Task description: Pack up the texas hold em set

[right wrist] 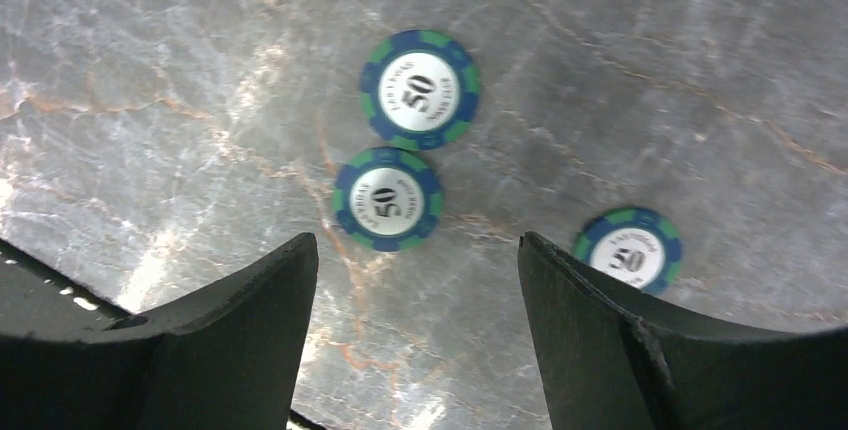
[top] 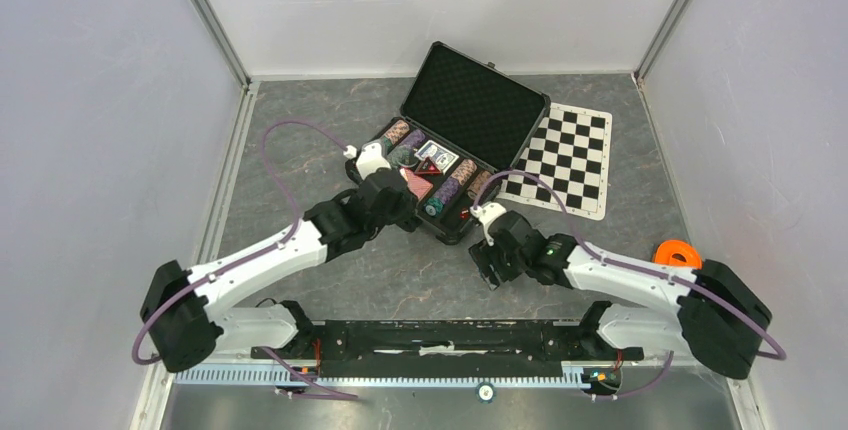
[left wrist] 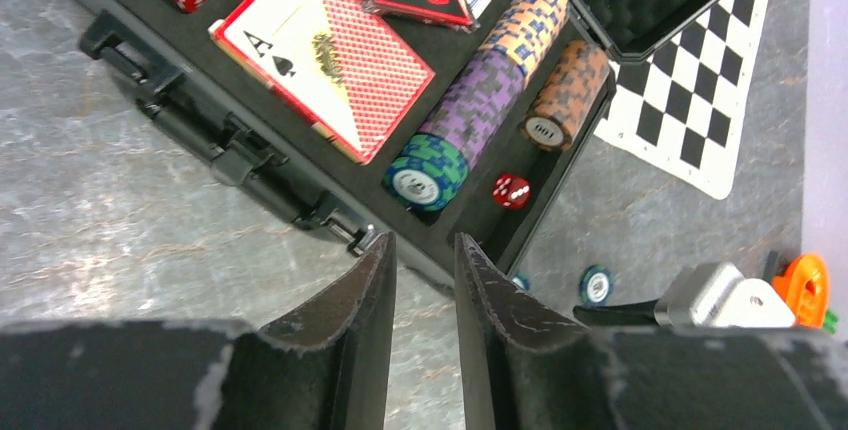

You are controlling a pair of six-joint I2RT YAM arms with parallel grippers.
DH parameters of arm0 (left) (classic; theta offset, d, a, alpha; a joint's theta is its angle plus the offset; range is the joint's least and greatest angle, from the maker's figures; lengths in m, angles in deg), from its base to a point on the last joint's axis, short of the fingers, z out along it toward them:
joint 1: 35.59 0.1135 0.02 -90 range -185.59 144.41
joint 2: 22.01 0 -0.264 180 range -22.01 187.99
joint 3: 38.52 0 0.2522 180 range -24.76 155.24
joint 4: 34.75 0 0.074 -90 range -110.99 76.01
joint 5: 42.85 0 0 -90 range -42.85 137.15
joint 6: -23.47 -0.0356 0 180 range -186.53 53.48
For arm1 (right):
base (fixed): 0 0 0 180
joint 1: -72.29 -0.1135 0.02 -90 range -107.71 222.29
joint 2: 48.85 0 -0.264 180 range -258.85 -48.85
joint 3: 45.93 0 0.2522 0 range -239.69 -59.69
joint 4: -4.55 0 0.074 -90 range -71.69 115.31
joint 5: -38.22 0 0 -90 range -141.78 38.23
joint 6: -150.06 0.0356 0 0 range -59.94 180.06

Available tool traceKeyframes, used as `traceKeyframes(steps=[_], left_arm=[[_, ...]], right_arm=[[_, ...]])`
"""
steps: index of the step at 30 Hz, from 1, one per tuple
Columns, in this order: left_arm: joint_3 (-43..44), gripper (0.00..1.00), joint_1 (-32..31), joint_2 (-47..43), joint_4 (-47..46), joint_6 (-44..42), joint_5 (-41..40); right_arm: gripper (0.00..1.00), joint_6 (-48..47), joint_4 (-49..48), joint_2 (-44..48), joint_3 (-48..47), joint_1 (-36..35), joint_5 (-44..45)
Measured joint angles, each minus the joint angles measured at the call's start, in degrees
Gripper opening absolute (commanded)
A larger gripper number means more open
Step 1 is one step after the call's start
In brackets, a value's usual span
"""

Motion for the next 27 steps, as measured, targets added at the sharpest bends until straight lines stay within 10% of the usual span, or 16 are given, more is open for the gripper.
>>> traceKeyframes(steps=[6, 27], left_arm=[[-5.6, 0.77, 1.9, -7.0, -0.5, -4.4, 1.0], [-14.0, 0.87, 9.7, -16.7, -1.7, -8.7, 7.0]], right_arm=[[0.76, 2.2, 0.5, -5.5, -3.1, -4.3, 0.0], [0.43, 6.3, 6.0, -17.1, -11.9, -4.6, 2.0]])
